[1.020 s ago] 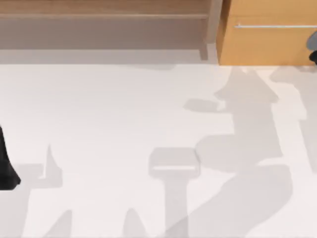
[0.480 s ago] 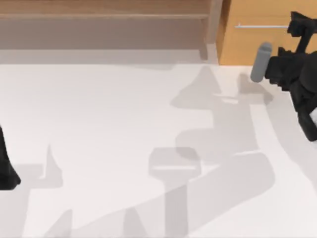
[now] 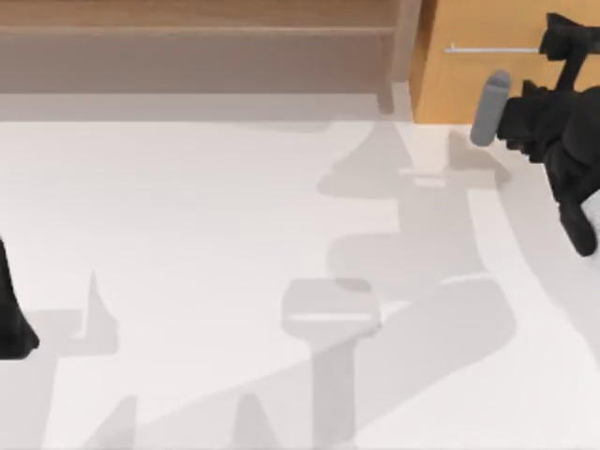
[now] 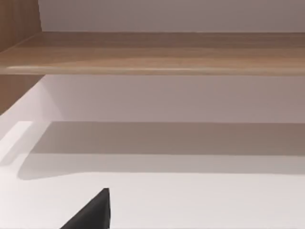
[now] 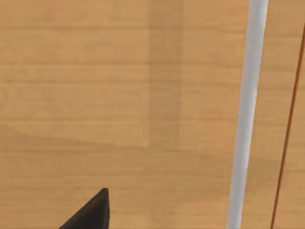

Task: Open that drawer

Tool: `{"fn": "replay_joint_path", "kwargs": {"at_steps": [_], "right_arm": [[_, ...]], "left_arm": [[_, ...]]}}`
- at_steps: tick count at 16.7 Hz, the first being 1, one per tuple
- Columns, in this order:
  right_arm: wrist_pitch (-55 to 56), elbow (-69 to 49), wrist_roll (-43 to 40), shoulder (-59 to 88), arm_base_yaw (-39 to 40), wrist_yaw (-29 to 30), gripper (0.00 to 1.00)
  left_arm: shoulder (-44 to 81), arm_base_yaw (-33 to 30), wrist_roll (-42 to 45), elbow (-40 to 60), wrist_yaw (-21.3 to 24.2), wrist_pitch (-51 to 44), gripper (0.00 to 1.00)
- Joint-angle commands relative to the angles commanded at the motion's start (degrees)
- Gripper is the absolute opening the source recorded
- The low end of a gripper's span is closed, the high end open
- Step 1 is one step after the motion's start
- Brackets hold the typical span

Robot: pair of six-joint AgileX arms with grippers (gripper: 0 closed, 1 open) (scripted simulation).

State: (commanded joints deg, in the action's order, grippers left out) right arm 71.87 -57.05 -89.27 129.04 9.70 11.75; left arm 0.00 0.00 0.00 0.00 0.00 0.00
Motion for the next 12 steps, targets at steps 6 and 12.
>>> {"fn": "replay_joint_path", "kwargs": {"at_steps": [6, 12], "right_arm": [[-2.02, -3.75, -0.02, 1.74, -0.31, -0.28, 1.00], [-2.02, -3.75, -0.02, 1.74, -0.31, -0.28, 0.62]], "left_arm": [[0.00, 0.00, 0.00, 0.00, 0.00, 0.00, 1.00], [0.00, 0.00, 0.00, 0.00, 0.00, 0.00, 1.00]]}}
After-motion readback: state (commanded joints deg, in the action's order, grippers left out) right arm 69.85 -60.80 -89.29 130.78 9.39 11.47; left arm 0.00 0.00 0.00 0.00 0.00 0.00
